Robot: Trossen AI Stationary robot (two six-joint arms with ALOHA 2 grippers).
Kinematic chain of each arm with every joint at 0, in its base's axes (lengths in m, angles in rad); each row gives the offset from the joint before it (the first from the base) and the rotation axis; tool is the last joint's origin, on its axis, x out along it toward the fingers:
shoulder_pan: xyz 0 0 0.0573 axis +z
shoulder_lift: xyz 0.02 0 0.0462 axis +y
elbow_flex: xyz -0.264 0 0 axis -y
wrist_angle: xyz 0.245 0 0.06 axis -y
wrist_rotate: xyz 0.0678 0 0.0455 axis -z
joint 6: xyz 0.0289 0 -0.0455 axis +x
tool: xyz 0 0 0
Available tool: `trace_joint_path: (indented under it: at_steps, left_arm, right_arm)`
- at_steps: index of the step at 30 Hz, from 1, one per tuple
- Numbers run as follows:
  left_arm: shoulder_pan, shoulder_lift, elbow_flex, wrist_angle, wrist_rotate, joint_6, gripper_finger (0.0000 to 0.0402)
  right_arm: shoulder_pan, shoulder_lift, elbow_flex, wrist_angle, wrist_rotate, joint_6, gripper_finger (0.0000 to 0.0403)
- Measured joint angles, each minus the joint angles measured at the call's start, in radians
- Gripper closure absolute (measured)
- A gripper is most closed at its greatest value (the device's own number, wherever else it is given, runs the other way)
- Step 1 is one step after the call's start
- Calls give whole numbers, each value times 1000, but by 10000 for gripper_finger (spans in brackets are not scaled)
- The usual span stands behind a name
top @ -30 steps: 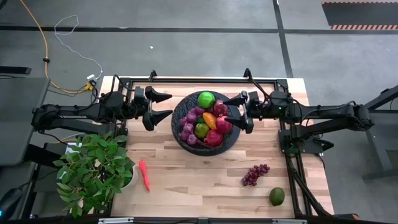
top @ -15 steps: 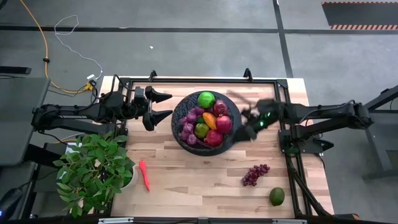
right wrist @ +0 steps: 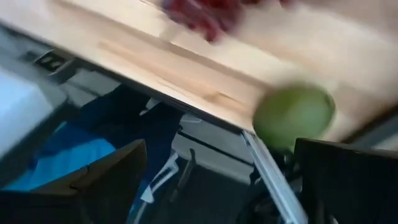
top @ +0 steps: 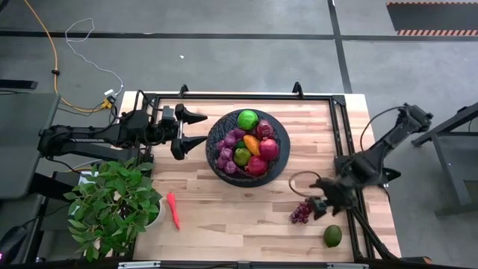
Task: Build produce basket
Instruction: Put the green lime into basket
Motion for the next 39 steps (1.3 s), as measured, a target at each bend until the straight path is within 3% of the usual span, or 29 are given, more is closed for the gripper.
trace_joint_path:
  at_steps: [4,7,18,26,39]
  left_arm:
    - [0,0,0,0,12,0,13]
    - [0,0,0,0,32,0,13]
    - [0,0,0,-7,34,0,13]
    - [0,0,0,-12,32,0,13]
    - [0,0,0,-12,25,0,13]
  right_arm:
    - [108,63,0,26,-18,228,11]
    - [141,130,0,26,-77,256,11]
    - [145,350,0,97,-187,256,11]
    - [145,483,1,161,-192,246,11]
    - [145,548,1,164,-199,201,19]
